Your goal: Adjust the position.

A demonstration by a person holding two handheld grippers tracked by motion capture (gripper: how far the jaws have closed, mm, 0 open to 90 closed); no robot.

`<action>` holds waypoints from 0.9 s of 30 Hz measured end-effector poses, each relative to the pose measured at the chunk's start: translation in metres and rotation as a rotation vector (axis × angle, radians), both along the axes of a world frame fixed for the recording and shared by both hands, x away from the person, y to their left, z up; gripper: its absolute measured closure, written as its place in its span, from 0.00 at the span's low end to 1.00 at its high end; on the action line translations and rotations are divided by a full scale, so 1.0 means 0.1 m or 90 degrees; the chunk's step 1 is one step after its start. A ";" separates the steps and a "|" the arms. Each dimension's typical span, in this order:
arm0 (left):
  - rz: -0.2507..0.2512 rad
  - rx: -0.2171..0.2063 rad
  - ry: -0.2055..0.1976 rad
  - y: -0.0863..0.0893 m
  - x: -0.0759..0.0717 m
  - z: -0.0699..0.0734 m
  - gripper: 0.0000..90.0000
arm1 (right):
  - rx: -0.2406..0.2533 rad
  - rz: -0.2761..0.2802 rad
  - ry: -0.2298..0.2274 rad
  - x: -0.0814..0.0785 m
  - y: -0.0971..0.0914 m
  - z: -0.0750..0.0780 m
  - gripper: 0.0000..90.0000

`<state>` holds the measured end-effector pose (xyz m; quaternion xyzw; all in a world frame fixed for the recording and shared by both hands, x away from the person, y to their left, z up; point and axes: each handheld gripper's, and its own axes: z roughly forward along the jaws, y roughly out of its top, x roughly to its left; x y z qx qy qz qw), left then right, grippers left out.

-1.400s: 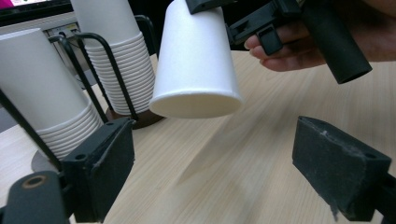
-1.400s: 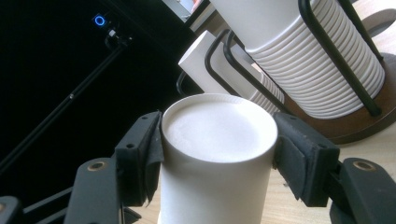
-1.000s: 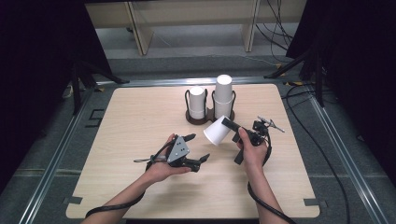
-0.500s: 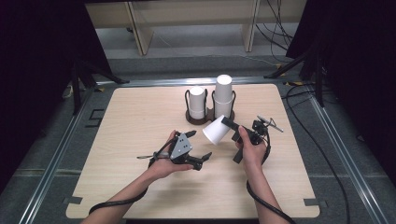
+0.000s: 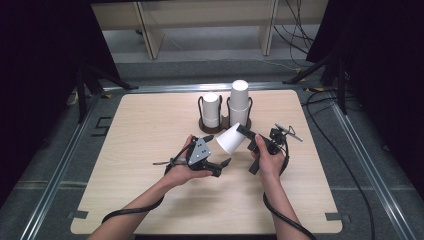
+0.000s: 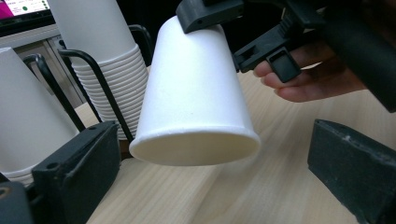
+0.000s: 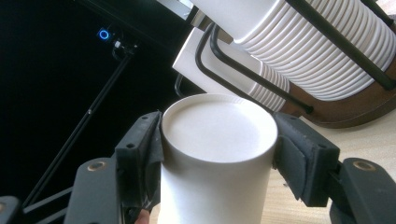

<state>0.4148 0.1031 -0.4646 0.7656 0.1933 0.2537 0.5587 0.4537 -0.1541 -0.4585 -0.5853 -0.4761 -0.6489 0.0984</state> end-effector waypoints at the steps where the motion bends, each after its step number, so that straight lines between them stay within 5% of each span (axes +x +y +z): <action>1: 0.001 0.000 0.002 -0.01 0.01 -0.01 0.02 | 0.001 0.000 0.000 0.00 0.00 0.00 0.40; 26: 0.010 0.001 0.020 -0.07 0.21 -0.13 0.03 | 0.021 0.004 0.019 0.02 0.02 0.01 0.40; 27: 0.010 0.003 0.021 -0.07 0.22 -0.13 0.03 | 0.014 0.001 0.001 0.03 0.02 -0.01 0.40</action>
